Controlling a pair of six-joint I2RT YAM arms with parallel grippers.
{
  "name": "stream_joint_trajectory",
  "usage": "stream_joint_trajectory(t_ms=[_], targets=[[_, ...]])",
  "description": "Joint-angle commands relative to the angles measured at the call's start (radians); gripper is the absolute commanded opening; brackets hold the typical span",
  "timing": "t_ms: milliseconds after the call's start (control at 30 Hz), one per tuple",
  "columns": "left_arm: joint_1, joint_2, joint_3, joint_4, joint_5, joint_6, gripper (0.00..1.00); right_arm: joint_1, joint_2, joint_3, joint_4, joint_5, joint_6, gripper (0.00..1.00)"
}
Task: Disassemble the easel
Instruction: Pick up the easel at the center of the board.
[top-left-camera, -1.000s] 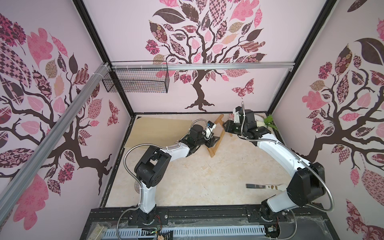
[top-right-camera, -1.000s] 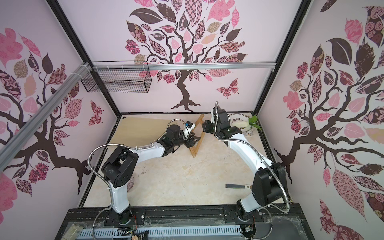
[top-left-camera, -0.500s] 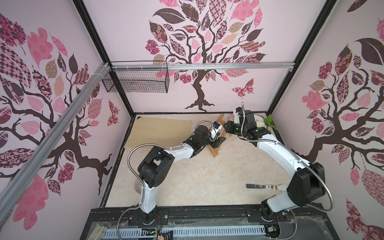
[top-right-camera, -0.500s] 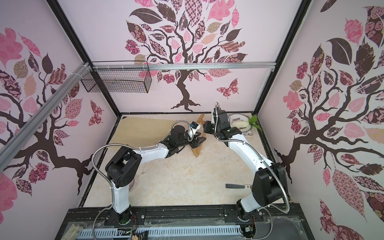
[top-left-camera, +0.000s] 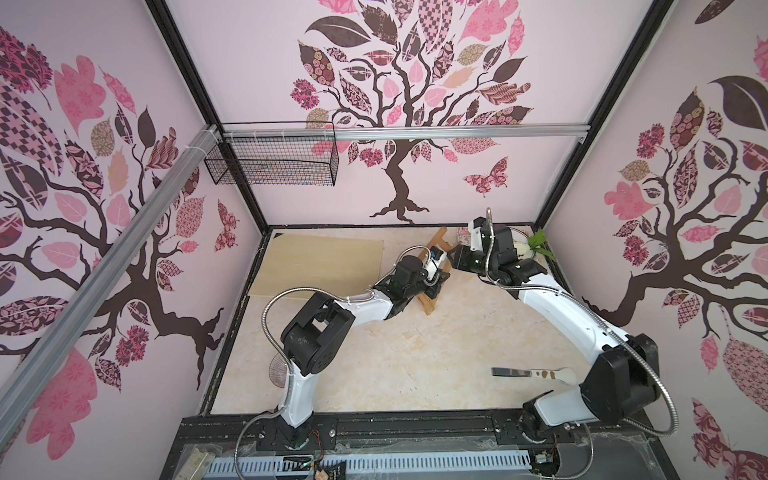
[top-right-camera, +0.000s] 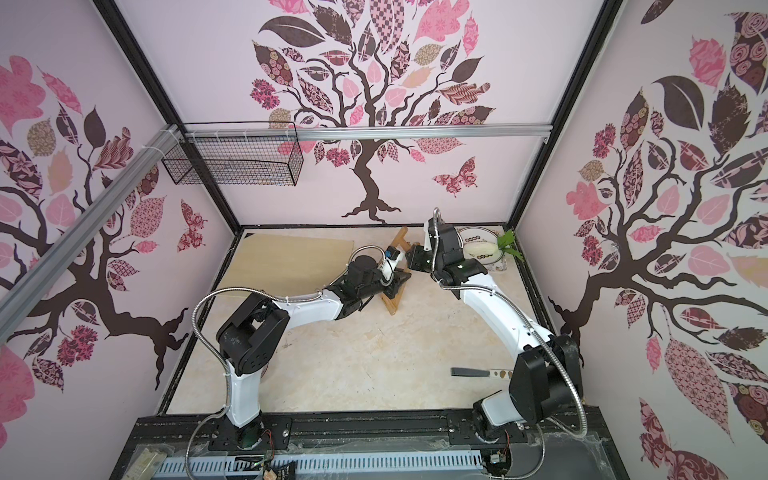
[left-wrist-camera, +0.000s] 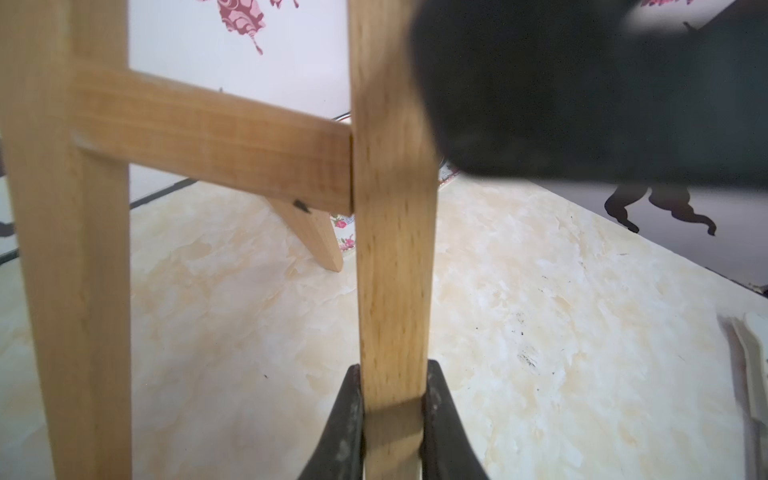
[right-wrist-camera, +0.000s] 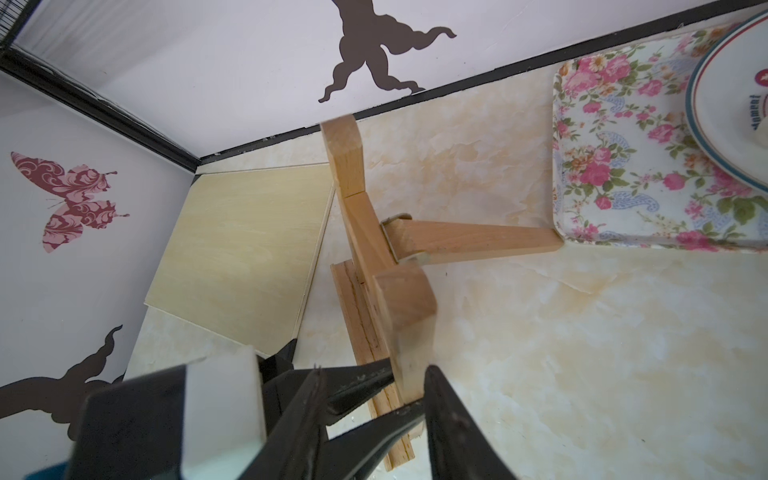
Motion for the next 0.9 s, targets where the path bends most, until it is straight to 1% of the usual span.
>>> stream_joint_trajectory(t_ms=[0, 33, 133, 233, 333, 433, 500, 600, 733, 867], targets=[[0.001, -0.044, -0.022, 0.028, -0.013, 0.027, 0.03, 0.003, -0.073, -0.004, 0.012, 0.01, 0.001, 0.46], [0.001, -0.054, -0.027, 0.025, -0.009, 0.034, 0.0, 0.002, -0.087, -0.009, 0.012, 0.022, -0.001, 0.47], [0.001, -0.09, -0.038, -0.006, 0.001, 0.058, 0.0, 0.002, -0.137, -0.03, 0.017, 0.066, -0.017, 0.49], [0.001, -0.133, -0.045, -0.058, 0.024, 0.089, 0.0, 0.001, -0.197, -0.084, 0.041, 0.115, -0.042, 0.51], [0.001, -0.174, -0.025, -0.154, 0.047, 0.113, 0.0, -0.007, -0.257, -0.158, 0.074, 0.156, -0.045, 0.51], [0.001, -0.202, 0.029, -0.308, 0.075, 0.131, 0.0, -0.013, -0.302, -0.215, 0.105, 0.159, -0.036, 0.51], [0.001, -0.219, 0.059, -0.394, 0.086, 0.135, 0.0, -0.013, -0.323, -0.247, 0.126, 0.153, -0.029, 0.51], [0.001, -0.252, 0.067, -0.443, 0.105, 0.136, 0.0, -0.015, -0.349, -0.29, 0.172, 0.123, -0.029, 0.52], [0.001, -0.297, 0.07, -0.493, 0.125, 0.125, 0.0, -0.015, -0.389, -0.358, 0.259, 0.074, -0.041, 0.57], [0.001, -0.335, 0.084, -0.539, 0.138, 0.112, 0.0, -0.015, -0.441, -0.431, 0.372, -0.026, -0.049, 0.68]])
